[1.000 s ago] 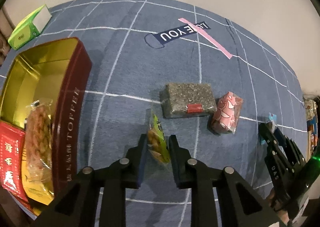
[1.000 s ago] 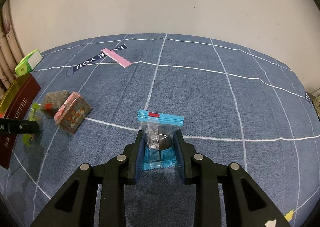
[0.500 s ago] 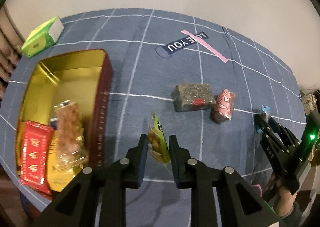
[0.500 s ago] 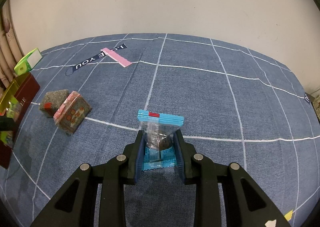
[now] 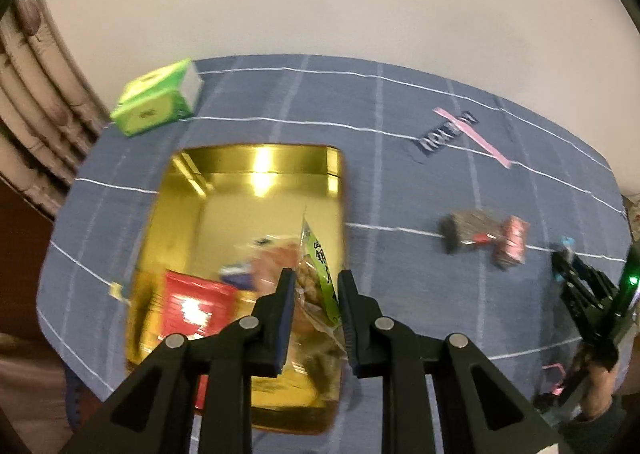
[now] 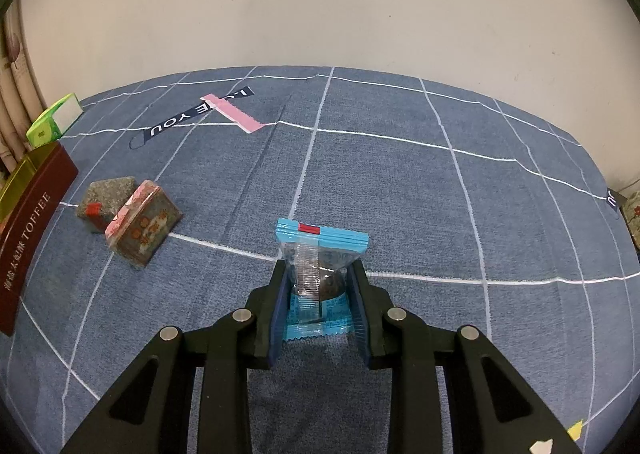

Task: Organize snacks
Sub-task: 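Carry the green-label bag into the gold tin and open the left tool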

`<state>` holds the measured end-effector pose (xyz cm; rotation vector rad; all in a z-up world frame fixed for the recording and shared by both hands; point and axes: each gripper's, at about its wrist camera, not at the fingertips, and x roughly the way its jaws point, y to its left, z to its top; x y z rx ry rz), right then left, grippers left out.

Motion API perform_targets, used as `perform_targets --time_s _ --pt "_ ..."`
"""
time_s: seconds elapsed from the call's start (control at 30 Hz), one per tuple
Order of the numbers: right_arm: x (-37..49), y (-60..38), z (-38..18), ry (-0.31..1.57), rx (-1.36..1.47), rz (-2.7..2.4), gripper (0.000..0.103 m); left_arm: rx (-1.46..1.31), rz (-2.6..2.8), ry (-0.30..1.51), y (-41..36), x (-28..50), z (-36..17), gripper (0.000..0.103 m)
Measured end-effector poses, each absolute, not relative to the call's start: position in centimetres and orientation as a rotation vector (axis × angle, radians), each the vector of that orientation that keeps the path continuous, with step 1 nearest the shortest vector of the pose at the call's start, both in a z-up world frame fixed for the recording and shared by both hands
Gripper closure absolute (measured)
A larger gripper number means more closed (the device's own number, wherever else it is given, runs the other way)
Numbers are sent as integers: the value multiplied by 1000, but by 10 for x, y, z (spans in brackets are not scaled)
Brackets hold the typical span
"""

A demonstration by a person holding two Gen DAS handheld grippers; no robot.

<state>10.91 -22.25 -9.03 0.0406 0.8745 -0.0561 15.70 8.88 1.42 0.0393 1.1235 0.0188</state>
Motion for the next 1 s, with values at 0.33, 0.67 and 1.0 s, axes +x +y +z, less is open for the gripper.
perform_targets --time_s 0.33,0.67,1.0 --pt "110 -222 -91 875 34 -58 77 56 130 1131 152 190 0 81" --pt "110 -222 -91 875 31 -59 77 116 142 1199 166 212 -32 81" --pt "110 -222 -91 875 31 -60 77 146 161 1238 172 218 -52 81"
